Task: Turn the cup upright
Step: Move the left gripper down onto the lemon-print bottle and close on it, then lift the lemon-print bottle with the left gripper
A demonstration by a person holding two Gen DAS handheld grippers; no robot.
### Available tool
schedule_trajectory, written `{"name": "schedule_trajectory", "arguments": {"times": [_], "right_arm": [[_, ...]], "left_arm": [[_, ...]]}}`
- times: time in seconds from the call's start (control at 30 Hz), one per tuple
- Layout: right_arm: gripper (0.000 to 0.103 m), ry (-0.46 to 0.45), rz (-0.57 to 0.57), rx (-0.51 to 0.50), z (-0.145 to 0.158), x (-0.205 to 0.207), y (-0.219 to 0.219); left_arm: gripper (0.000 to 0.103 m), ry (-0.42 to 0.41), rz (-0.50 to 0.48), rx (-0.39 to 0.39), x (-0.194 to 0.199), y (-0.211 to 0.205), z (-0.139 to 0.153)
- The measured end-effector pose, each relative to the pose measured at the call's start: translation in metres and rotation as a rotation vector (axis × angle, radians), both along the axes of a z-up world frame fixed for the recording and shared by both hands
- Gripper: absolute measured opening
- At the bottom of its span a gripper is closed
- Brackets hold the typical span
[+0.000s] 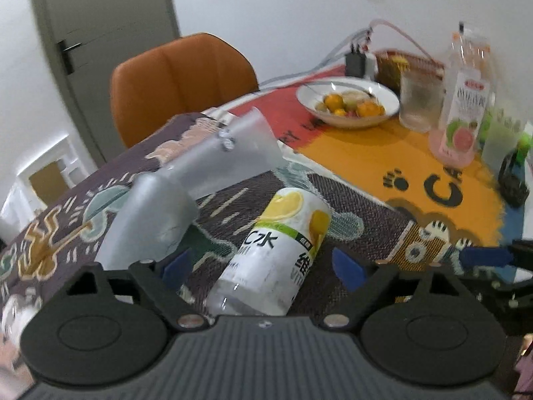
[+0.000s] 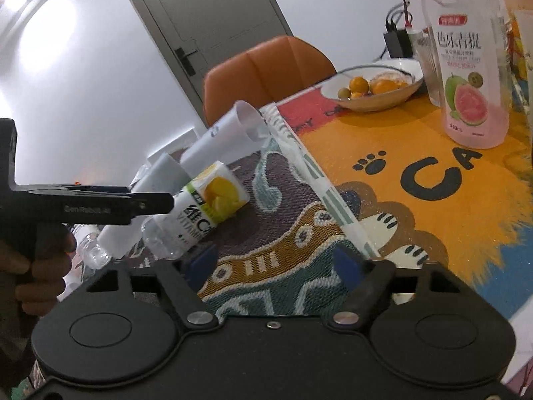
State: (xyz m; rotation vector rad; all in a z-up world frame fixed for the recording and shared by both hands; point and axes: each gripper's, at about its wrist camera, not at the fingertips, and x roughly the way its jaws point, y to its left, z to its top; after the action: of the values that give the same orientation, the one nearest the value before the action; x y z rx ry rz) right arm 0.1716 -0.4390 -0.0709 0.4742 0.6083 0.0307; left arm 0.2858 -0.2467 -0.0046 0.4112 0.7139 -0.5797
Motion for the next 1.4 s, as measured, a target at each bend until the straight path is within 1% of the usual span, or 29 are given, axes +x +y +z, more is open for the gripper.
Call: {"name": "schedule_trajectory", "arguments": {"times": [0.07, 0.13, 0.3, 0.33, 0.4, 0.5, 0.53, 0.6, 0.63, 0.77, 0.87, 1.0, 1.4], "right_arm": [[0.058, 0.012, 0.012, 0.014, -0.003, 0.005, -0.002], [0.058, 0.024, 0.01, 0.034, -0.007, 0.009, -0.004], [0.058, 0.031, 0.016, 0.053, -0.015, 0.012, -0.002], [0.058, 0.033, 0.012, 0.066, -0.017, 0.012, -0.001], [0.058, 0.035, 0.006, 0.071, -0.017, 0.011, 0.0], [0.058, 0.031, 0.001, 0.065, -0.014, 0.01, 0.002], [0.058, 0.033, -0.005, 0.062, -0.014, 0.01, 0.002], [0.058, 0.036, -0.015, 0.06, -0.015, 0.01, 0.001], [0.058, 0.036, -0.017, 0.063, -0.015, 0.01, 0.001], [0.058, 0.032, -0.025, 0.065, -0.012, 0.006, 0.002], [0.058, 0.025, -0.021, 0.072, -0.008, 0.004, 0.004], [0.058, 0.002, -0.011, 0.066, -0.002, -0.001, 0.01], [0.058, -0.009, 0.047, 0.114, 0.007, -0.01, 0.036]], "left_arm": [[0.088, 0.02, -0.04, 0.029, 0.005, -0.007, -0.003], [0.087, 0.035, -0.076, 0.06, 0.011, -0.014, -0.006], [0.085, 0.026, -0.151, 0.148, 0.021, -0.03, -0.015], [0.084, 0.036, -0.166, 0.165, 0.023, -0.033, -0.019], [0.082, 0.065, -0.174, 0.193, 0.03, -0.036, -0.028], [0.08, 0.067, -0.195, 0.234, 0.035, -0.039, -0.039], [0.072, 0.072, -0.204, 0.245, 0.035, -0.04, -0.043], [0.063, 0.088, -0.212, 0.262, 0.036, -0.041, -0.048], [0.062, 0.087, -0.218, 0.262, 0.035, -0.04, -0.048], [0.061, 0.091, -0.234, 0.263, 0.03, -0.035, -0.042], [0.061, 0.08, -0.223, 0.256, 0.023, -0.027, -0.035], [0.061, 0.046, -0.204, 0.256, 0.009, -0.012, -0.024], [0.061, 0.02, -0.144, 0.238, -0.043, 0.033, 0.002]]}}
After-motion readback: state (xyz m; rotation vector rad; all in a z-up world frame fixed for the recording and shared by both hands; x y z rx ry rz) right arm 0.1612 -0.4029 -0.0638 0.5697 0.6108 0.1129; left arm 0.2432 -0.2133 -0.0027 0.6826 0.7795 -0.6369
